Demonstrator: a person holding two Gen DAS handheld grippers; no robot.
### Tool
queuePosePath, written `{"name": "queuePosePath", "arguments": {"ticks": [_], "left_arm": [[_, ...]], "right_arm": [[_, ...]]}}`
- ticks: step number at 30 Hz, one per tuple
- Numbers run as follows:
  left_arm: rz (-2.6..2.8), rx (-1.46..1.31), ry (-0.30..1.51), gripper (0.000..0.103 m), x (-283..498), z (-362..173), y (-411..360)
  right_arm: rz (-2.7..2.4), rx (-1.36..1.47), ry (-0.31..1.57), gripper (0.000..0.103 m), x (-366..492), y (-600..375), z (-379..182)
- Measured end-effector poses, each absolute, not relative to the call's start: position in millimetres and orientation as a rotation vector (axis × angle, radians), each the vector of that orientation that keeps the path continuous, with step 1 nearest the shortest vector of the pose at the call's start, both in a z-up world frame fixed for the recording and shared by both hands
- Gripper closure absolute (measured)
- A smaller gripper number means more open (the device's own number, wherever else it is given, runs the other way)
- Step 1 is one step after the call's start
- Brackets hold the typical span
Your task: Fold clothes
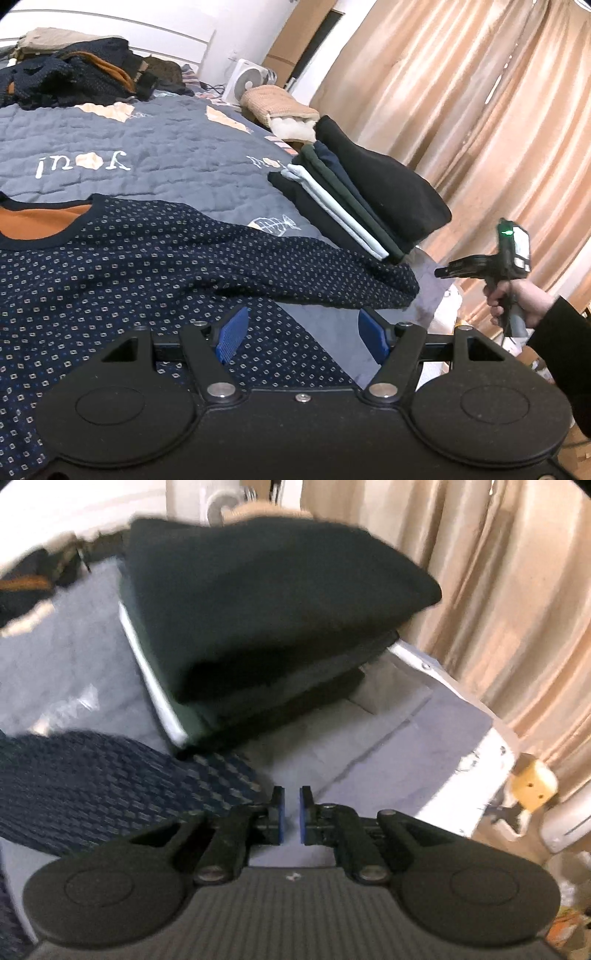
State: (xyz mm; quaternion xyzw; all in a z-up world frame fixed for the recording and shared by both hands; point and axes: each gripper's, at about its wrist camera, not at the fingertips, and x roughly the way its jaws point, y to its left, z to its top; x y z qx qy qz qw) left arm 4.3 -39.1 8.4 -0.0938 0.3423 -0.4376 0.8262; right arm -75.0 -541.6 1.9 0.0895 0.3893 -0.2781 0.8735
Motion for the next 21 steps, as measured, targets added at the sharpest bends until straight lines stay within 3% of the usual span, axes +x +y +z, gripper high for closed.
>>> {"name": "queuePosePath", "arguments": {"ticks": [6,8,10,13,21], "left_arm": [[-0.864,-0.221,0.715,0.038,11,10,-26],[-0.839,-0.220,0.707,0.038,15,13,-17],[-0.801,-0.205,0.689,0.038,18,17,-5],[-0.712,-0.150,0.655,0.038,26,26,17],[-0.481,0.004,0.606,0.038,63,41,73]], "right_arm": [[-0.325,0.269,0.679,0.095,-56,-470,31],[-0.240,0.273,0.663,0.091,-39,-445,35],[-0.157,0.266,0.658,0.078,-19,-421,36],[-0.052,0.236,0.662,0.068,13,-388,31],[0.134,0.092,0.721,0.061,92,-325,7]]}}
